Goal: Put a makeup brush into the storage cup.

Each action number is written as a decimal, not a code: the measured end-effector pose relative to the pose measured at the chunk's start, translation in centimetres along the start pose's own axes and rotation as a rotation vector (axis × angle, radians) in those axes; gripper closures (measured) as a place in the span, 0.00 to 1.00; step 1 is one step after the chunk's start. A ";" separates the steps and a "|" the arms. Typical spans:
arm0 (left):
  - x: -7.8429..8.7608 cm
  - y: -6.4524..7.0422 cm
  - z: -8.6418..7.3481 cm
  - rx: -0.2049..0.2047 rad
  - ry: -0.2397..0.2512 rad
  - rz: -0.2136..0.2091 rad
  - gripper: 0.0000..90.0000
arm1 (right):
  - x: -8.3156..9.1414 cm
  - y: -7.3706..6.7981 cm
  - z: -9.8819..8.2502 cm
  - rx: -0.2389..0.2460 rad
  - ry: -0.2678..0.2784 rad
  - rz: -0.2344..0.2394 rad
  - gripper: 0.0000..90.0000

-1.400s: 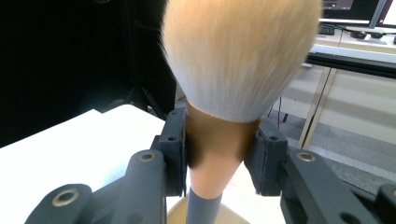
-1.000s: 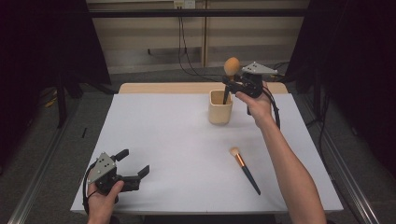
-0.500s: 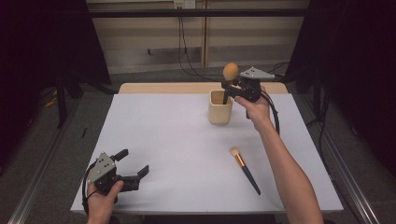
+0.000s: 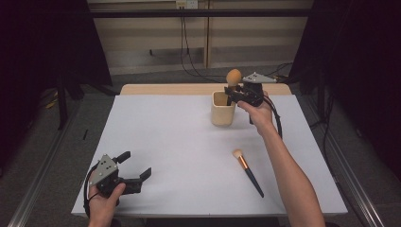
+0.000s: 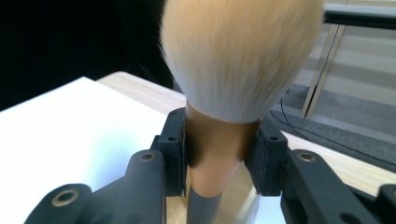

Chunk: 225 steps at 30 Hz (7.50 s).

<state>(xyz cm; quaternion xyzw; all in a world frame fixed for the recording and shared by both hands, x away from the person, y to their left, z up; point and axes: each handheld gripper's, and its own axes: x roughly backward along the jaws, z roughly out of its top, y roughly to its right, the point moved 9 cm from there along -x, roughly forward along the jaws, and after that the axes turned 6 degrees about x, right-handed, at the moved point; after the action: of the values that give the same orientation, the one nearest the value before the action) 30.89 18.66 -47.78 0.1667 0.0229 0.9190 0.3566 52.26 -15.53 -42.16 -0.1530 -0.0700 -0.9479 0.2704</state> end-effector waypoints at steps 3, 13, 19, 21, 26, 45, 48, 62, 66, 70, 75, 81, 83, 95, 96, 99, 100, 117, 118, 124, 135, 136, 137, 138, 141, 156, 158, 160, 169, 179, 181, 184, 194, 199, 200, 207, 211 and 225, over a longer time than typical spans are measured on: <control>0.0 0.0 0.0 -0.004 -0.002 -0.001 0.04 | 0.0 0.0 -0.5 -0.001 -0.016 0.001 0.70; 0.0 0.1 0.0 -0.002 0.003 -0.004 0.03 | -0.5 -0.4 -1.3 -0.024 -0.037 0.017 0.69; 0.0 0.1 0.0 -0.002 0.002 -0.004 0.03 | -0.5 -0.4 -1.5 -0.078 -0.037 0.020 0.48; 0.0 0.1 0.0 -0.002 0.003 -0.005 0.03 | -0.4 -0.3 -1.8 -0.085 -0.042 0.013 0.36; 0.0 0.1 0.0 -0.003 0.001 -0.005 0.03 | -0.1 0.3 -2.5 -0.107 -0.046 -0.010 0.08; 0.0 0.1 0.2 -0.001 0.013 -0.009 0.03 | 4.0 -1.2 -2.9 -0.065 0.044 0.028 0.02; -0.1 0.1 0.2 0.003 0.017 -0.006 0.03 | 4.7 -1.5 -3.5 -0.081 0.049 0.045 0.02; 0.4 -0.3 0.5 0.004 0.031 0.009 0.03 | 10.3 -2.1 -5.2 -0.032 0.071 0.029 0.02; 0.2 0.0 0.4 -0.002 0.025 0.004 0.03 | 11.8 -2.2 -6.8 -0.037 0.052 0.013 0.02; 0.2 -0.1 0.4 -0.002 0.025 0.006 0.03 | 13.4 -2.7 -7.2 -0.044 0.072 0.026 0.01; 0.3 -0.2 0.3 -0.003 0.021 0.009 0.03 | 15.2 -3.2 -8.6 -0.028 0.061 0.013 0.00; 0.3 -0.3 0.3 -0.001 0.024 0.013 0.03 | 16.7 -3.4 -10.0 -0.067 0.049 0.007 0.00; 0.4 -0.4 0.3 -0.001 0.023 0.012 0.03 | 17.3 -3.5 -10.3 -0.065 0.056 -0.002 0.01; 0.6 -0.4 0.3 0.006 0.030 0.015 0.03 | 21.5 -2.8 -12.8 -0.075 0.076 -0.105 0.01; 0.7 -0.4 0.2 0.006 0.029 0.015 0.03 | 21.8 -2.8 -13.0 -0.072 0.073 -0.112 0.01; 0.8 -0.4 0.2 0.009 0.029 0.018 0.03 | 22.6 -2.9 -13.6 -0.068 0.079 -0.116 0.01; 0.8 -0.4 0.2 0.010 0.029 0.019 0.03 | 22.7 -2.9 -13.9 -0.066 0.077 -0.116 0.01; 0.9 -0.2 0.3 -0.001 0.029 0.011 0.03 | 23.1 -3.7 -15.0 -0.048 0.076 -0.085 0.00; 0.9 -0.2 0.2 -0.002 0.027 0.011 0.03 | 23.0 -3.8 -14.9 -0.047 0.077 -0.083 0.00; 0.5 -0.5 0.1 0.002 0.018 0.008 0.03 | 22.3 -3.8 -14.4 -0.046 0.073 -0.090 0.00; 1.0 -0.9 0.0 0.009 0.020 0.043 0.03 | 20.5 -4.8 -12.9 -0.018 0.071 -0.045 0.02; 1.0 -0.9 0.1 0.007 0.024 0.044 0.03 | 20.3 -4.8 -12.8 -0.014 0.075 -0.045 0.03; 1.0 -0.9 0.1 0.006 0.027 0.045 0.03 | 20.2 -4.7 -12.6 -0.013 0.074 -0.045 0.03; 1.0 -0.8 0.2 0.008 0.027 0.047 0.03 | 20.0 -4.7 -12.4 -0.012 0.079 -0.043 0.03; 1.0 -0.7 0.2 -0.002 0.023 0.047 0.03 | 19.6 -4.7 -11.6 -0.007 0.090 -0.037 0.03; 0.8 -0.9 0.3 0.001 0.027 0.045 0.03 | 15.7 -5.4 -7.6 -0.014 0.126 0.028 0.03; 0.8 -0.9 0.3 -0.003 0.025 0.044 0.03 | 14.9 -5.5 -7.1 -0.013 0.128 0.029 0.03; 0.9 -0.9 0.4 -0.003 0.030 0.046 0.03 | 14.0 -5.7 -6.8 0.003 0.114 0.030 0.03; 1.1 -1.0 0.4 -0.010 0.033 0.049 0.03 | 11.3 -6.4 -5.5 0.013 0.082 0.059 0.05; 1.3 -1.1 0.4 -0.009 0.032 0.058 0.03 | 10.7 -5.9 -5.4 -0.006 0.010 0.091 0.06; 1.3 -1.0 0.4 -0.008 0.034 0.061 0.03 | 10.8 -5.9 -5.4 -0.021 0.005 0.108 0.07; 1.3 -1.0 0.4 -0.009 0.033 0.060 0.03 | 10.8 -5.8 -5.7 -0.011 -0.030 0.118 0.08; 1.2 -1.1 0.3 -0.014 0.024 0.061 0.03 | 11.2 -5.8 -7.2 -0.009 -0.236 0.187 0.04; 1.2 -1.1 0.2 -0.011 0.024 0.061 0.03 | 11.4 -5.9 -8.1 -0.006 -0.357 0.234 0.05; 1.2 -1.1 0.2 -0.013 0.023 0.060 0.03 | 11.4 -5.9 -8.2 -0.007 -0.375 0.231 0.05; 1.1 -1.0 0.2 -0.019 0.021 0.059 0.03 | 11.5 -5.9 -9.3 -0.011 -0.518 0.242 0.06; 1.1 -1.1 0.2 -0.018 0.020 0.061 0.03 | 11.8 -6.1 -9.9 -0.011 -0.611 0.251 0.05; 1.1 -1.1 0.3 -0.022 0.023 0.067 0.03 | 11.9 -6.7 -12.5 0.052 -0.880 0.281 0.09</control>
<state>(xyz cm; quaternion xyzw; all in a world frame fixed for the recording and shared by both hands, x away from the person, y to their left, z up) 30.93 20.20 -47.40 0.1530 0.0115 0.9324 0.3272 35.87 -18.42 -50.40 -0.5419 -0.1804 -0.7451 0.3444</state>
